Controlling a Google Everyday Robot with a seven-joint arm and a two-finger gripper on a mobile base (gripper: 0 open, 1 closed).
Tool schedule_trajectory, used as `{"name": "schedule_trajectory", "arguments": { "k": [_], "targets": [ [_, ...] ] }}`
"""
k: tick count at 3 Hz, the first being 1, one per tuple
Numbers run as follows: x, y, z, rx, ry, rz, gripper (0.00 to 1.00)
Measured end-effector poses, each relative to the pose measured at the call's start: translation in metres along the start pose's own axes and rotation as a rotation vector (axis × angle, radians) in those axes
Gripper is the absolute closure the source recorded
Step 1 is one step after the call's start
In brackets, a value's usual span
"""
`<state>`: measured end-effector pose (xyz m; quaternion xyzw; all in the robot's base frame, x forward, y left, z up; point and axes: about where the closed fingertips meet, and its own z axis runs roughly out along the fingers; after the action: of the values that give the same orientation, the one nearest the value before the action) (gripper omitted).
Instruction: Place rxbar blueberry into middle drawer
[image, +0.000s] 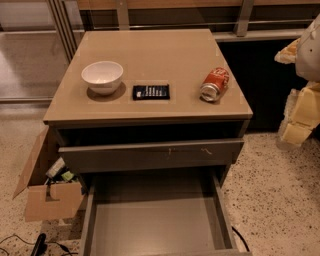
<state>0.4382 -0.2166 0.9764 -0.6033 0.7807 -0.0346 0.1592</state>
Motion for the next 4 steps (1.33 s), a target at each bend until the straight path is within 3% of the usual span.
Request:
{"name": "schedule_trajectory", "arguments": {
  "k": [1, 2, 3, 4],
  "targets": [
    [0.0, 0.0, 0.0, 0.0, 0.0, 0.0, 0.0],
    [-0.014, -0.008, -0.005, 0.041, -0.009, -0.052, 0.0],
    [-0.06, -0.036, -0.01, 0.108, -0.068, -0.131, 0.0],
    [-0.096, -0.048, -0.01, 0.111, -0.16, -0.15, 0.0]
  ]
}}
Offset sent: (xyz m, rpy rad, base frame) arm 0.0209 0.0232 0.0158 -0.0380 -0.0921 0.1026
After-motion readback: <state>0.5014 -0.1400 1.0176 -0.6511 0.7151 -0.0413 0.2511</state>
